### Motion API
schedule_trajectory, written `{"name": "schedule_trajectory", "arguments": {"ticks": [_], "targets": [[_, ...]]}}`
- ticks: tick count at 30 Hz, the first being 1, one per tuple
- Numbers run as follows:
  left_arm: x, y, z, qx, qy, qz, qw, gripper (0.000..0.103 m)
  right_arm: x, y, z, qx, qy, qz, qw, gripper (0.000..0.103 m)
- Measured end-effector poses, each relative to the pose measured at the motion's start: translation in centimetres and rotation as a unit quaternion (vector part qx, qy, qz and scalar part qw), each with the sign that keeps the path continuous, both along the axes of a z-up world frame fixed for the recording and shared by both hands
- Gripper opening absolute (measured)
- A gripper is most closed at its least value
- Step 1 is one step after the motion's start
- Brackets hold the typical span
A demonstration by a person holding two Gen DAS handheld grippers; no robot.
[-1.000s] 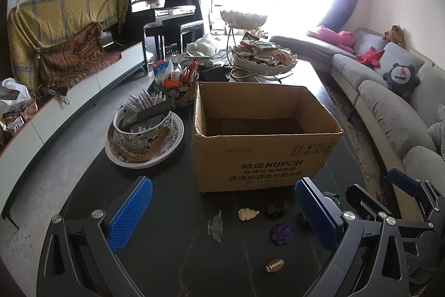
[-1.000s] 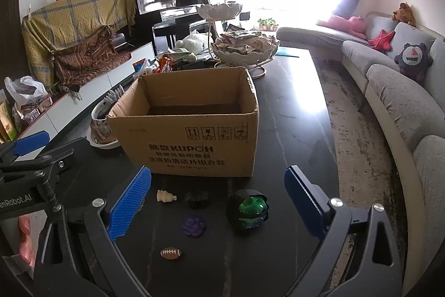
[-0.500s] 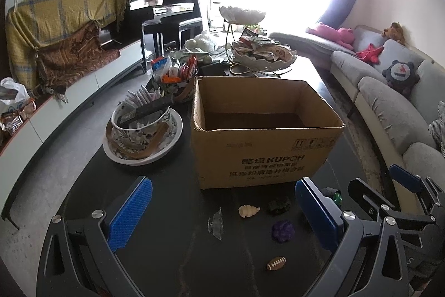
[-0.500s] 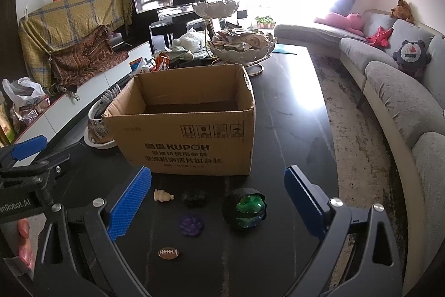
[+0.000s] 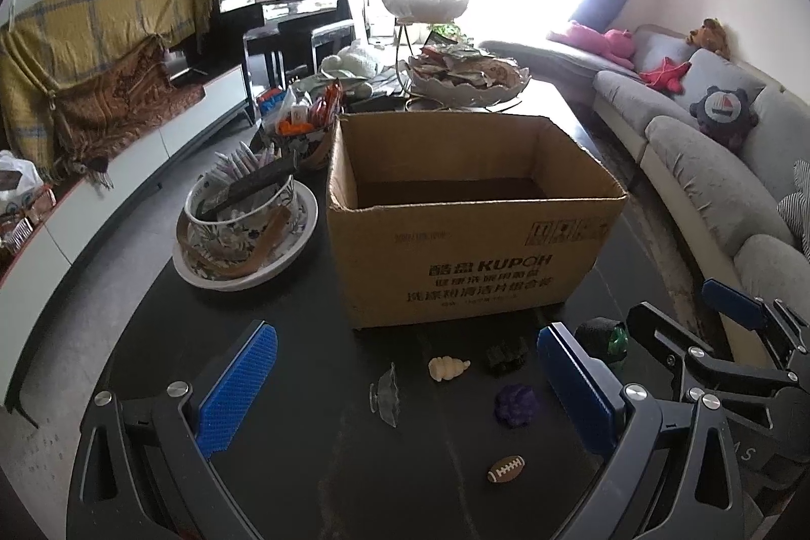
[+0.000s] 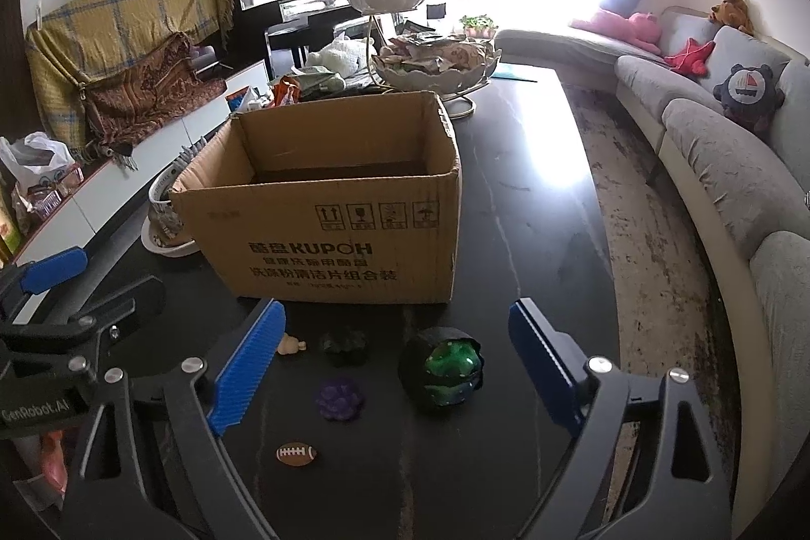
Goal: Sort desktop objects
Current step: 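Withdraw both open tools from the box back toward the remaining toys, then move the right tool onto the green ball while the left tool reaches the clear plastic piece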
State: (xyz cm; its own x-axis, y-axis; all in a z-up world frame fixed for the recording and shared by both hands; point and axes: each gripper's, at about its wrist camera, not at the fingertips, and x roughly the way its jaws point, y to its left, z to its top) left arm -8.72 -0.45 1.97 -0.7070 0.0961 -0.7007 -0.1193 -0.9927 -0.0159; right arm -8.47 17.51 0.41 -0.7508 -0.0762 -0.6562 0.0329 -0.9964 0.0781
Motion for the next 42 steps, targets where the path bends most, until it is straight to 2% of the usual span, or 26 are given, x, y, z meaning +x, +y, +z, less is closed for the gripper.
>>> {"name": "schedule_trajectory", "arguments": {"ticks": [4,10,21,27,42], "targets": [[-0.3,-0.2,-0.4,0.0,-0.01,0.005,0.9999,0.102,-0.1,-0.1,-0.2,-0.001,-0.004,0.001,1.0,0.089],[-0.6,-0.8,-1.5,0.029,-0.035,0.008,0.999,0.102,-0.2,-0.2,-0.7,-0.003,-0.011,0.002,1.0,0.089],[-0.8,-0.4,-3.4,0.028,-0.054,0.006,0.9981,0.102,-0.8,-0.3,-2.3,-0.012,-0.033,0.003,0.999,0.085],[-1.0,0.3,-4.3,0.042,-0.073,-0.006,0.9964,0.102,-1.0,0.2,-3.4,-0.015,-0.048,-0.006,0.999,0.082],[-2.3,1.3,-6.4,0.034,-0.106,-0.007,0.9938,0.102,-1.9,0.9,-5.7,-0.017,-0.073,-0.012,0.997,0.082]]}}
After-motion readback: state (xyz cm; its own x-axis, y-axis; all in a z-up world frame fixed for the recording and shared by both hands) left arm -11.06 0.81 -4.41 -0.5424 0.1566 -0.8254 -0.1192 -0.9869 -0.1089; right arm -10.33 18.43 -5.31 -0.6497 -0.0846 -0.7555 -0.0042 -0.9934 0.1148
